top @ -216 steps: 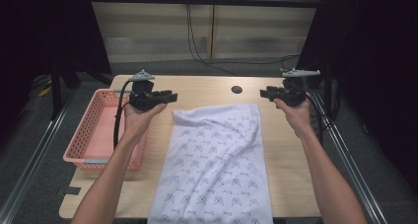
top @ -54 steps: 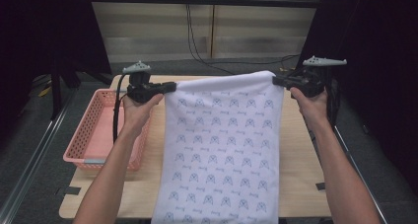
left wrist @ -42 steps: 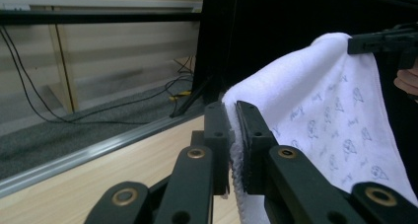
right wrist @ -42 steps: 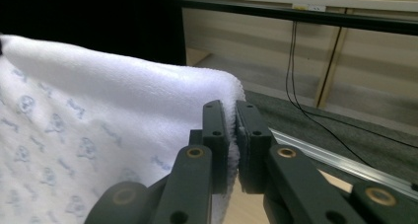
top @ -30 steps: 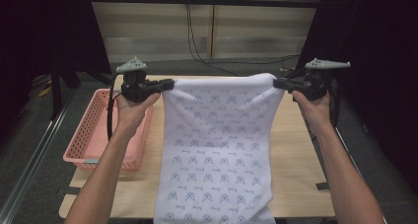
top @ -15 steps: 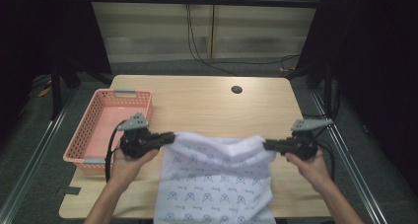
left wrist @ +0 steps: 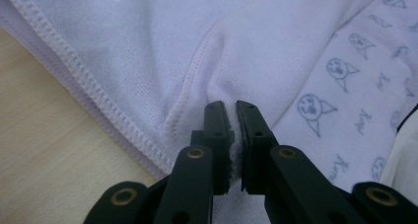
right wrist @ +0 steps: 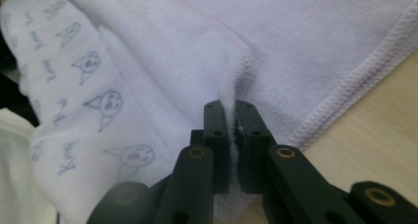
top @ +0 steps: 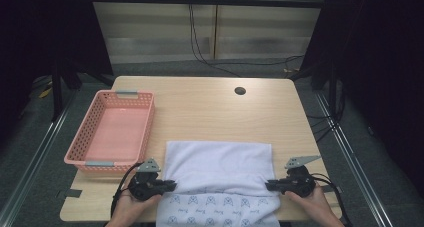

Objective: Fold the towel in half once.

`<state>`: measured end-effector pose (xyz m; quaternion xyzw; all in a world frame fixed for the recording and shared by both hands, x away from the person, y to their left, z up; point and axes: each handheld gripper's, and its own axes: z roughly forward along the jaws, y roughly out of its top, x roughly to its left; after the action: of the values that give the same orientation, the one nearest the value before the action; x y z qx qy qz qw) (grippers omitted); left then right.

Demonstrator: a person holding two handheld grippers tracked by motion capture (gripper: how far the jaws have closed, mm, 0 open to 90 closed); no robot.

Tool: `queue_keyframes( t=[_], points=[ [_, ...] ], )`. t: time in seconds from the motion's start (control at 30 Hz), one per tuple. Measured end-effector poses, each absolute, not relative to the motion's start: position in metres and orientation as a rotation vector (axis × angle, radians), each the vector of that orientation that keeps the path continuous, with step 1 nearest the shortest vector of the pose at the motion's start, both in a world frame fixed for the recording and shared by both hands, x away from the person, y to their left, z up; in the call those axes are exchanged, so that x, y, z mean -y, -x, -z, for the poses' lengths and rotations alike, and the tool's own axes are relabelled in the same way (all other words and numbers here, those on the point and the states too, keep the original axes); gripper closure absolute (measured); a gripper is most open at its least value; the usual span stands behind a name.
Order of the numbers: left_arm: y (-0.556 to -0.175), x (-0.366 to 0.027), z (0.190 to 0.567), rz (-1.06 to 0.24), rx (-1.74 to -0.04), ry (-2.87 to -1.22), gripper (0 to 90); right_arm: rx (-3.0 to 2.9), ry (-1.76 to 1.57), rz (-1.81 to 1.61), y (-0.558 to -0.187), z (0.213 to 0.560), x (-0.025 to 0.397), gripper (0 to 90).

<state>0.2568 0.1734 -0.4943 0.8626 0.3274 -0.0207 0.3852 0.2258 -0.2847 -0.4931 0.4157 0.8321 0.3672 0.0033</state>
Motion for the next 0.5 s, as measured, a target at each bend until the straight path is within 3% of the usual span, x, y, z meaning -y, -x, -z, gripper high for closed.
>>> queue_keyframes(
  t=[0.5],
  points=[
    [-0.317, -0.148, 0.5, -0.062, -0.916, -2.13, 85.4, -2.445, -1.391, -1.086, -0.276, 0.495, 0.306, 85.6]
  ],
)
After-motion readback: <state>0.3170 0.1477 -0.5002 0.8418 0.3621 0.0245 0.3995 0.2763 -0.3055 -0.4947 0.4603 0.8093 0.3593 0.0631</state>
